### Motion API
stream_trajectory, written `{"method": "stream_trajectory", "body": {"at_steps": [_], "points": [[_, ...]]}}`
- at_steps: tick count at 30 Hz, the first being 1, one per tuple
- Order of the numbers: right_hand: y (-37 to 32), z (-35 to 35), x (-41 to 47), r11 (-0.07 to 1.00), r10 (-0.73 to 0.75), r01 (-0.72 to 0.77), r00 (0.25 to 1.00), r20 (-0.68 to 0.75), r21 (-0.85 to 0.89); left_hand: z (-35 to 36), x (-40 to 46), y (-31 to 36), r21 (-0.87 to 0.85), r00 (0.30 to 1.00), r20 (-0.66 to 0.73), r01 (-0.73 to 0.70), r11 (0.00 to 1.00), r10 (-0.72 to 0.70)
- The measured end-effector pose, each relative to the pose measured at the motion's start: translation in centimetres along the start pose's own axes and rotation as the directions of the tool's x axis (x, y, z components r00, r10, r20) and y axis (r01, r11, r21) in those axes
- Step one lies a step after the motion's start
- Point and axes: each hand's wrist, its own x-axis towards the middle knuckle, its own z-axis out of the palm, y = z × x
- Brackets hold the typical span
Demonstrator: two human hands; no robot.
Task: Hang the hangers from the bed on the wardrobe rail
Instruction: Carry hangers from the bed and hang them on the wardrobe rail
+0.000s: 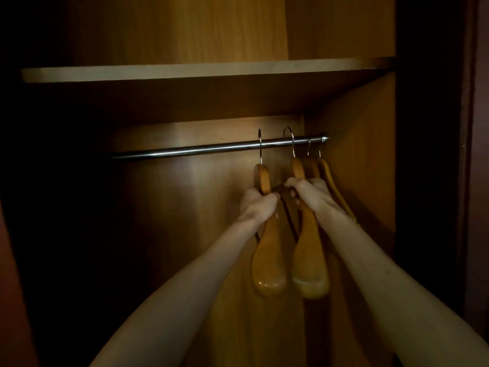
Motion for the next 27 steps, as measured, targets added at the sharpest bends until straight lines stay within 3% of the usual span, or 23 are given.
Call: {"method": "stream_trajectory", "body": {"at_steps": [7, 16, 27], "points": [[-0.2, -0.6, 4.3, 0.998, 0.027, -0.029, 0.999, -0.023, -0.06, 2.0, 4.1, 1.2, -0.008, 0.991, 0.133, -0.035, 0.999, 0.036], [-1.0, -1.1, 7.2, 0.992, 0.115, -0.114, 0.993, 0.012, -0.056, 4.7, 6.8, 2.1, 0.022, 0.989, 0.143, -0.031, 0.999, 0.027], [0.4, -1.5, 8.0, 0.976, 0.211, -0.213, 0.976, -0.057, -0.037, 7.2, 7.3, 1.0, -0.006, 0.982, 0.187, 0.007, 1.0, -0.006]]}}
